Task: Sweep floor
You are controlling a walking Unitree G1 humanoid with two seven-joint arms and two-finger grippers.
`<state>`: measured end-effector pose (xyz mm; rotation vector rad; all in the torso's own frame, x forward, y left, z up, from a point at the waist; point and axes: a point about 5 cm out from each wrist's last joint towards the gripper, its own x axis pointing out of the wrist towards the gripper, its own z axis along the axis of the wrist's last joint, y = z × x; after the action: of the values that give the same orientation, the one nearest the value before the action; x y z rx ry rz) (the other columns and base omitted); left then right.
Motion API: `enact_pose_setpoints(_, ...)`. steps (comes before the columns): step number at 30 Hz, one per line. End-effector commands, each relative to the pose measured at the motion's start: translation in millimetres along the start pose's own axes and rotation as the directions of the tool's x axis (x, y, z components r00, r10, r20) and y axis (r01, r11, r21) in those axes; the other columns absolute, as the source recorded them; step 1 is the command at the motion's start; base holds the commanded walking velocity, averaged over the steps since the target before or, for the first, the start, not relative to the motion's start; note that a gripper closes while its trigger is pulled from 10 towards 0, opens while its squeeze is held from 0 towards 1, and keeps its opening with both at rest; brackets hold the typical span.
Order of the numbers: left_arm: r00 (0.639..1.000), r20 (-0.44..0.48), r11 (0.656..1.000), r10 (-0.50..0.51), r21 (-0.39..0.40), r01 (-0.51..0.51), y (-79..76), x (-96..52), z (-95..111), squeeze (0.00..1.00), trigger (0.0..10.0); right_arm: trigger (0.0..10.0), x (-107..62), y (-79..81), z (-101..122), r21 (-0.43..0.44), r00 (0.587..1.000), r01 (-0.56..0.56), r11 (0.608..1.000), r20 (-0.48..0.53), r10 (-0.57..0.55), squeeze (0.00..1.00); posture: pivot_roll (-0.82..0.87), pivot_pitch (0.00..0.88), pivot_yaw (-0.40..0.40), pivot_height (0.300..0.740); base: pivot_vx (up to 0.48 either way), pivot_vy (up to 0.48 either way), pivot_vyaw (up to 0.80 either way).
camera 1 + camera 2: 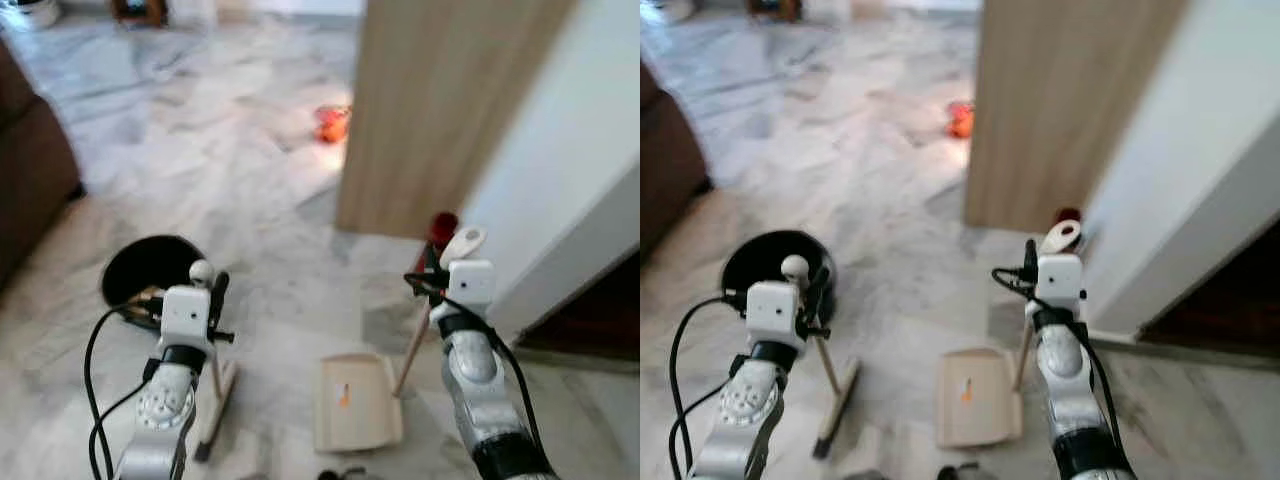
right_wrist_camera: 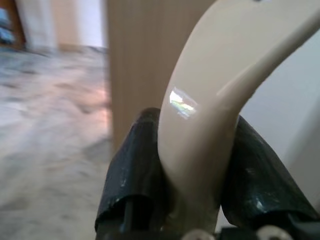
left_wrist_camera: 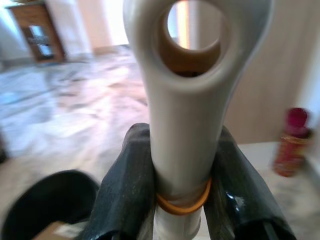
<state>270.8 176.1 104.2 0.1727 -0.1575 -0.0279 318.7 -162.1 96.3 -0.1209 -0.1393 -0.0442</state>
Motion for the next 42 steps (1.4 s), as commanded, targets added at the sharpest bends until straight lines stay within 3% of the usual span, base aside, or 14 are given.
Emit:
enact_pose_setpoints(1,1.0,0.023,1.0,-0.006,0.01,0.006,-0.1,1.1,3.9,0.0,10.0,10.0,-0.3,-1.3,0.6,0.004,1.0,0.007,1.0,0.007,-0.007,0.0,0.12,0.13,-0.008,0.74,0.0,0.0,-0.8)
enact_pose_setpoints(42,1.0,0.024,1.0,-0.011,0.014,0.011,-1.5,2.4,3.7,0.0,10.0,10.0,-0.2,-2.2,-2.1,-0.003,1.0,0.013,1.0,-0.007,-0.013,0.0,0.11,0.143,-0.013,0.74,0.0,-0.029,-0.8)
